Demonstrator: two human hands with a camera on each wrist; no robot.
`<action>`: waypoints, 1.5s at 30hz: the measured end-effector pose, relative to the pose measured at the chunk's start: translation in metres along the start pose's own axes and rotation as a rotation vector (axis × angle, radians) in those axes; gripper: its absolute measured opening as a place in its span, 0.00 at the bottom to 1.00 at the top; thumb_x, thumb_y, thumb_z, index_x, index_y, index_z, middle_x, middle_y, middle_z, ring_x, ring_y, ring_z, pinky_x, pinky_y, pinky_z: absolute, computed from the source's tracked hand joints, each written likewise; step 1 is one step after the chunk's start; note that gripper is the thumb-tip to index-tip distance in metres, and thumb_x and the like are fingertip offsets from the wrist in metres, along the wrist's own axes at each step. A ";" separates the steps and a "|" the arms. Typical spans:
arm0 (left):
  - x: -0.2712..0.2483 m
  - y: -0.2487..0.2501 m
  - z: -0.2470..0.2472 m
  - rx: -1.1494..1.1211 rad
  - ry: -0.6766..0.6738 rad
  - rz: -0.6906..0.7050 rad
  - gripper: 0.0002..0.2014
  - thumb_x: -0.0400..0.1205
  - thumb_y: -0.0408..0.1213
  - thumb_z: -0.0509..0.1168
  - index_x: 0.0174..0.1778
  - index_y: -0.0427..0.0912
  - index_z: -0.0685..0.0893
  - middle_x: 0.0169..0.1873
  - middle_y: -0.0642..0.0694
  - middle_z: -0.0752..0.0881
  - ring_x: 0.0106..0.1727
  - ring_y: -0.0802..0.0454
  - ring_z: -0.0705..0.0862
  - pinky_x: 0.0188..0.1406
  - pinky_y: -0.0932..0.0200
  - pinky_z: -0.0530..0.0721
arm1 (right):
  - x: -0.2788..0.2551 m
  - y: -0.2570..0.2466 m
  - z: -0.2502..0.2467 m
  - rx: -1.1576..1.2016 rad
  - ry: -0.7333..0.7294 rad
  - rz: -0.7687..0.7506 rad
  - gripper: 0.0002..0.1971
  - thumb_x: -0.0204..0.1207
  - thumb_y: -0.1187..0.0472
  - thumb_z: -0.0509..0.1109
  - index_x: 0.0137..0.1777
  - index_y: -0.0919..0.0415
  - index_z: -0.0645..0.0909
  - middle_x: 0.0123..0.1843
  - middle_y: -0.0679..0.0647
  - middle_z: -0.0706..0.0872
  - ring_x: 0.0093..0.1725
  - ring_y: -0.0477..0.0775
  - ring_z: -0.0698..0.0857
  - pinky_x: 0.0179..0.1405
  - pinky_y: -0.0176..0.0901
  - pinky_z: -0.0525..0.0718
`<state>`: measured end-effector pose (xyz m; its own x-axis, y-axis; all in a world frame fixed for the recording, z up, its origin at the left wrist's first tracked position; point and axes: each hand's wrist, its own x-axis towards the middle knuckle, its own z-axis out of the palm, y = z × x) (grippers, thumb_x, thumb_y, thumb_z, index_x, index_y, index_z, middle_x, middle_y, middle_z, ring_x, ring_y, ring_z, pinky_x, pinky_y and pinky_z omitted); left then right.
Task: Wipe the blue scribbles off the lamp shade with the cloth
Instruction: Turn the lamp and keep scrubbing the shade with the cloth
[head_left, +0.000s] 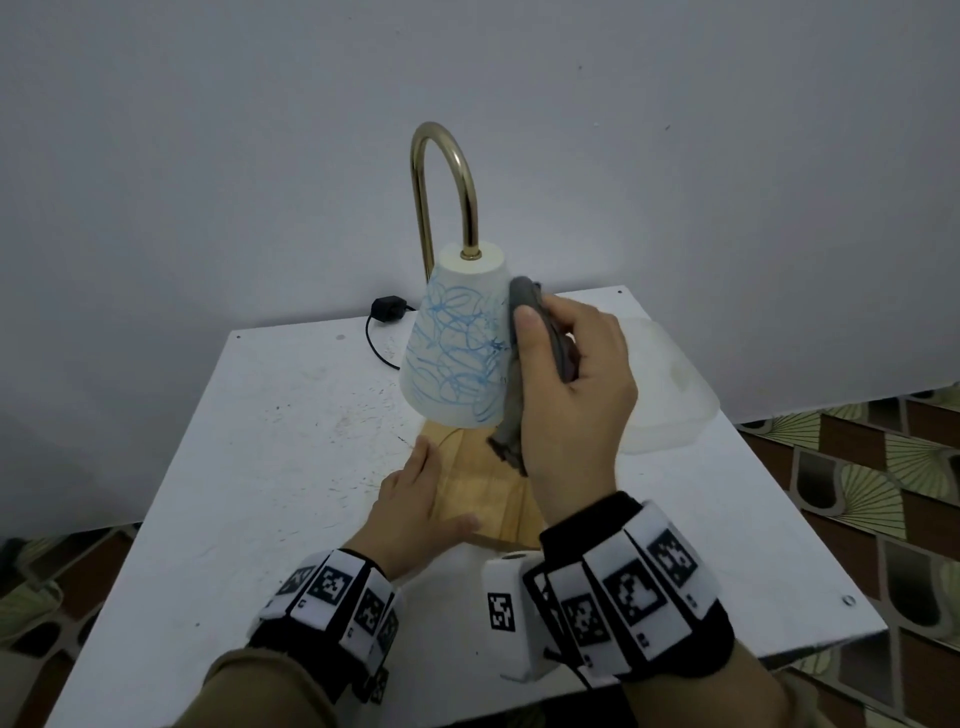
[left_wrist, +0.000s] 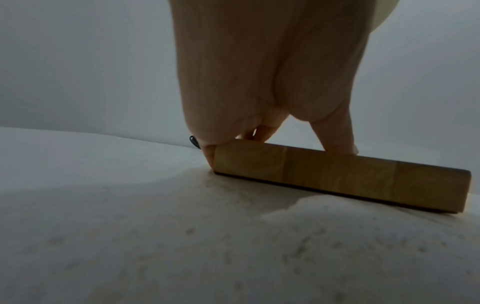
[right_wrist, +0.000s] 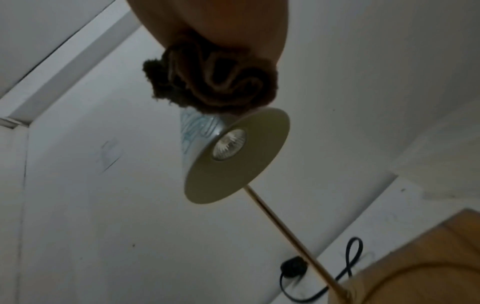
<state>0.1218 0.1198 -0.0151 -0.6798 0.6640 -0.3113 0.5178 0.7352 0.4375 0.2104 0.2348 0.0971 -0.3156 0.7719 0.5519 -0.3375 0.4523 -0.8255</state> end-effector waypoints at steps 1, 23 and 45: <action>0.001 -0.001 0.000 -0.002 -0.006 0.000 0.52 0.75 0.64 0.63 0.83 0.43 0.40 0.82 0.47 0.36 0.82 0.39 0.49 0.80 0.47 0.53 | -0.002 -0.003 0.003 0.003 -0.009 -0.026 0.06 0.76 0.62 0.70 0.51 0.60 0.84 0.47 0.55 0.83 0.48 0.34 0.78 0.49 0.22 0.74; 0.002 0.001 0.004 0.006 0.013 -0.019 0.52 0.76 0.62 0.63 0.82 0.43 0.37 0.83 0.46 0.37 0.82 0.37 0.51 0.79 0.45 0.54 | -0.036 0.016 -0.018 -0.161 -0.141 -0.221 0.08 0.75 0.65 0.71 0.51 0.69 0.85 0.47 0.57 0.82 0.49 0.42 0.80 0.52 0.25 0.76; -0.004 0.008 0.000 0.012 0.025 -0.014 0.49 0.78 0.59 0.63 0.82 0.42 0.38 0.83 0.45 0.37 0.82 0.39 0.51 0.79 0.48 0.53 | -0.015 0.017 -0.021 -0.126 -0.061 -0.079 0.06 0.75 0.66 0.70 0.50 0.61 0.84 0.45 0.52 0.82 0.48 0.31 0.77 0.50 0.21 0.72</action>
<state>0.1285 0.1227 -0.0105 -0.6999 0.6501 -0.2958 0.5140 0.7460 0.4233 0.2278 0.2397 0.0725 -0.3466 0.7049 0.6189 -0.2503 0.5663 -0.7853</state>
